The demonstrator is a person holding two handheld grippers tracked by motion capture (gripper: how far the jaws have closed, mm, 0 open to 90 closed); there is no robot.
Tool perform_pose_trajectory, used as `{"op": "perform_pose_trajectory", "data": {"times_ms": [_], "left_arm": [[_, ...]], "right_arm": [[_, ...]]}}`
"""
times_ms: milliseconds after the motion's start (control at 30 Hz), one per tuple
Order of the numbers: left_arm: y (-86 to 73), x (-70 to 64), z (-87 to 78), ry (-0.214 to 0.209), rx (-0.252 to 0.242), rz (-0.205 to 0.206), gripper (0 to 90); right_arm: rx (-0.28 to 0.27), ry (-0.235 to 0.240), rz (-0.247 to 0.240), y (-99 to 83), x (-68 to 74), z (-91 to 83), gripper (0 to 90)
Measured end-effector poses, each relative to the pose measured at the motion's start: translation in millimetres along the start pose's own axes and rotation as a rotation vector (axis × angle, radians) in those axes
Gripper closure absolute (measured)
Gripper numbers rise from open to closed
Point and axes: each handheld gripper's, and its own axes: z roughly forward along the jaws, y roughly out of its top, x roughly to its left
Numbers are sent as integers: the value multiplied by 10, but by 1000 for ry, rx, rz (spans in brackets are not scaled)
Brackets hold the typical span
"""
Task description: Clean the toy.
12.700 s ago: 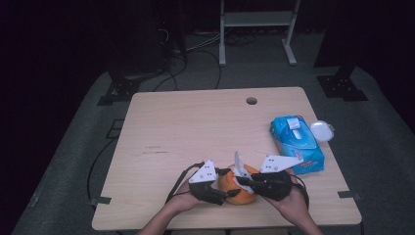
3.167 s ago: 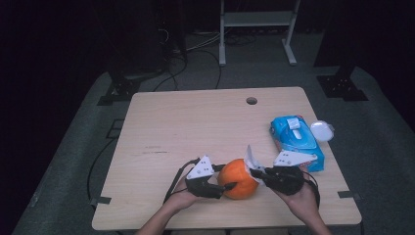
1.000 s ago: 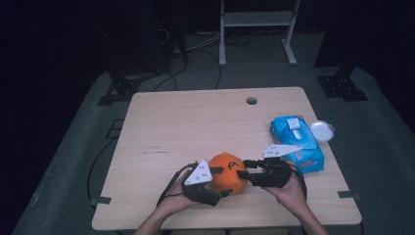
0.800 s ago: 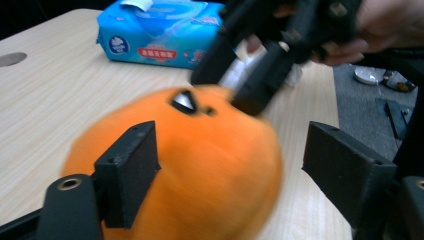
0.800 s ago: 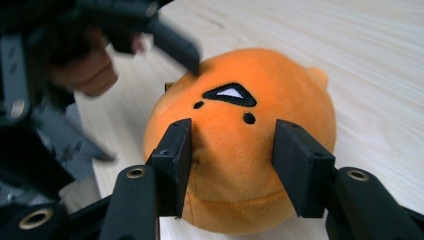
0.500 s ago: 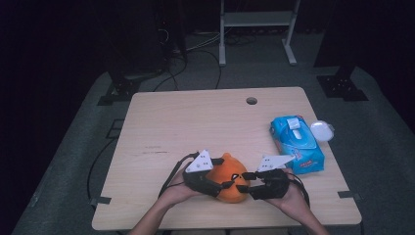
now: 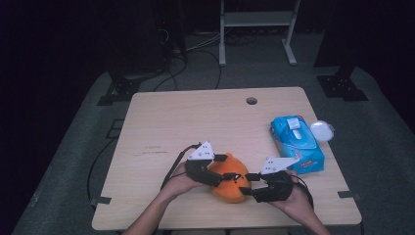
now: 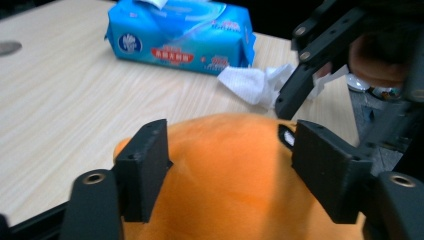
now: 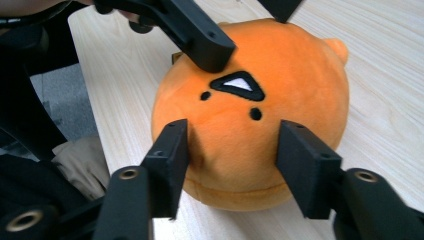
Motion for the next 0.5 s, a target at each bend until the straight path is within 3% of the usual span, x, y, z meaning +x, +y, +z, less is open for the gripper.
{"op": "perform_pose_trajectory", "data": {"times_ms": [100,233,500], "left_arm": [[-35,-8,7,-8,1,-17,299],[-71,-33,-23,-10,2,-24,296],[-172,-119,-157,-32,29,-34,290]], "right_arm": [[20,-28,-34,2,34,32,442],[23,-43,-24,1,0,36,452],[27,-82,23,-29,-201,18,461]]}}
